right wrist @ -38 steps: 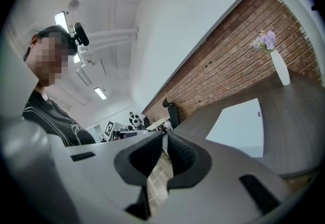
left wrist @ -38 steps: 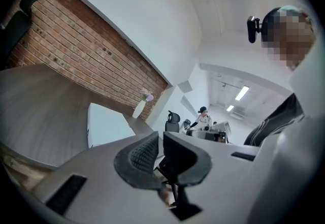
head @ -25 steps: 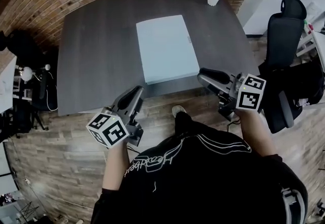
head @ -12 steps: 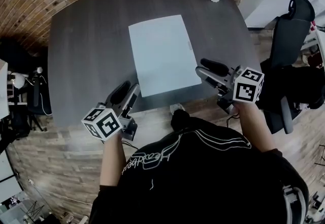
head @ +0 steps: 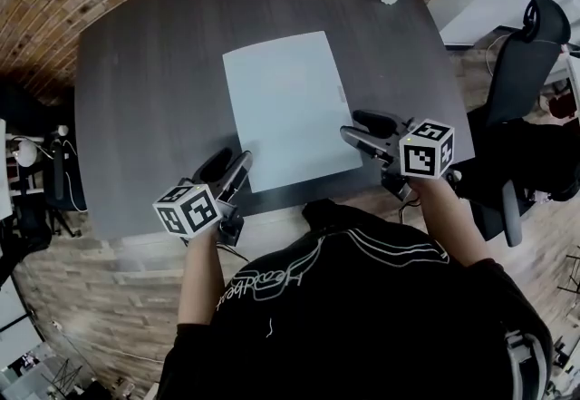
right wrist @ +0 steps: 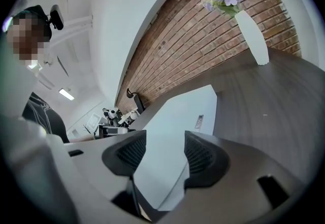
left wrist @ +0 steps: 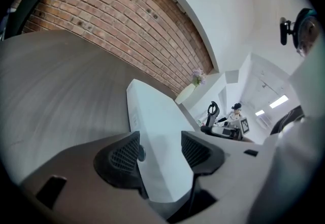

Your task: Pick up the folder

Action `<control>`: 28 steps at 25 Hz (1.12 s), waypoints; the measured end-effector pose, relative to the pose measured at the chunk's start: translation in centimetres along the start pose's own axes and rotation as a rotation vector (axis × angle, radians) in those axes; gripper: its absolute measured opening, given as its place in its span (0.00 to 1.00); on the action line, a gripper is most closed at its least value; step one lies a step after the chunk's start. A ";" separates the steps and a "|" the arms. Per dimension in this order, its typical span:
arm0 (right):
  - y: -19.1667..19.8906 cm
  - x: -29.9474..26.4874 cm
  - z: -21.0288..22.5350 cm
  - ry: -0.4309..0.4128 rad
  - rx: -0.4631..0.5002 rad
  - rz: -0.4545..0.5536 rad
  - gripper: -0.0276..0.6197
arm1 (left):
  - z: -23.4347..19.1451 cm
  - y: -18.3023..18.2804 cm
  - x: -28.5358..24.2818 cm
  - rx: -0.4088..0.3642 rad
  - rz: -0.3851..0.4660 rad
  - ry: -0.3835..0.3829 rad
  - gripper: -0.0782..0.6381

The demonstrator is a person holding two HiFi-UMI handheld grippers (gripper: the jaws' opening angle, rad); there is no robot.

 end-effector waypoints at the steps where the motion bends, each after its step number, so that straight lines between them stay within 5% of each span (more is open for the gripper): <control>1: 0.2 -0.3 0.3 0.006 0.005 -0.019 0.35 | -0.3 0.1 -0.3 0.006 -0.006 -0.004 0.44; 28: 2.3 -1.7 3.2 0.134 -0.011 -0.091 0.28 | -1.1 1.7 -2.7 0.014 -0.084 -0.046 0.41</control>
Point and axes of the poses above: the fingertips, and each gripper's own axes: x backward along the fingers, z to its right, y out of its underside, the point moved 8 cm from there along x, backward along the fingers, and after that the axes turned 2 degrees about z, right-handed, at the moved point
